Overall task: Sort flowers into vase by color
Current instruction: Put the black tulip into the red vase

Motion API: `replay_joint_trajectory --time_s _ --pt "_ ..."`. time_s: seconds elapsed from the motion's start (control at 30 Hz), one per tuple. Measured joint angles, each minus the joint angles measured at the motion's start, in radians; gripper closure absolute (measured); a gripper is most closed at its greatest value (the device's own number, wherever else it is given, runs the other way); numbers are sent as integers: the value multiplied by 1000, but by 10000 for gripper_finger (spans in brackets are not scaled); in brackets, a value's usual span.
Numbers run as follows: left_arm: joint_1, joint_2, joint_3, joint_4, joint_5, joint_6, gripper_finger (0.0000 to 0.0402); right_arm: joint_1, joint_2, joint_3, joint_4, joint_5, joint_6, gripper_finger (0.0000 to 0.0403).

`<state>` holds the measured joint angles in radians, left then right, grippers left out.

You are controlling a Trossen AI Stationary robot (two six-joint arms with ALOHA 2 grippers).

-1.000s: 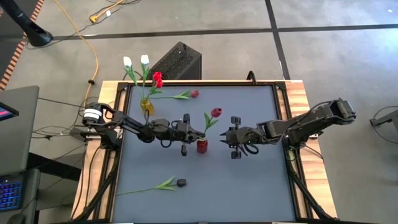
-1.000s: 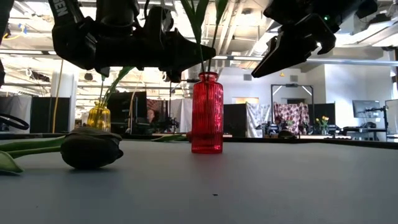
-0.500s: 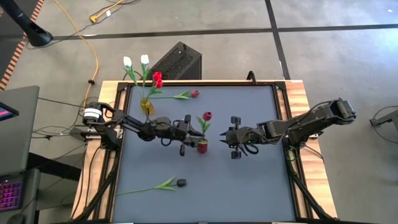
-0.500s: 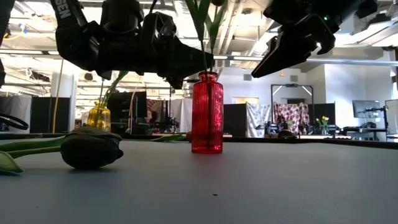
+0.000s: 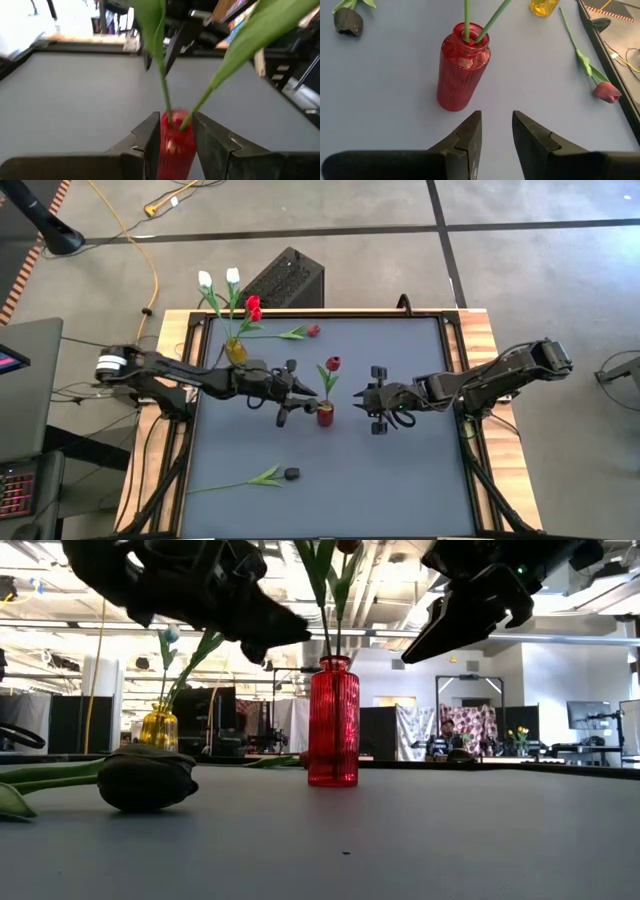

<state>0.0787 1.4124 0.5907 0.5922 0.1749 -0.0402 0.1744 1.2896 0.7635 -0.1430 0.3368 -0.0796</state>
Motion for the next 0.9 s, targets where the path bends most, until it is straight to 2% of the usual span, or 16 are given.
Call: replay_joint_trajectory --time_s 0.2,0.57,0.73,0.9 --pt "-4 -142 0 -272 -24 -28 301 -7 0 0 2 2 -7 269" --pt "-139 -325 0 -692 -29 -303 301 -7 0 0 16 2 -33 269" --pt "-269 -365 0 -792 -24 -461 301 -7 0 0 21 2 -34 269" --pt "-435 -366 0 -823 -78 -642 301 -7 0 0 27 2 -1 269"
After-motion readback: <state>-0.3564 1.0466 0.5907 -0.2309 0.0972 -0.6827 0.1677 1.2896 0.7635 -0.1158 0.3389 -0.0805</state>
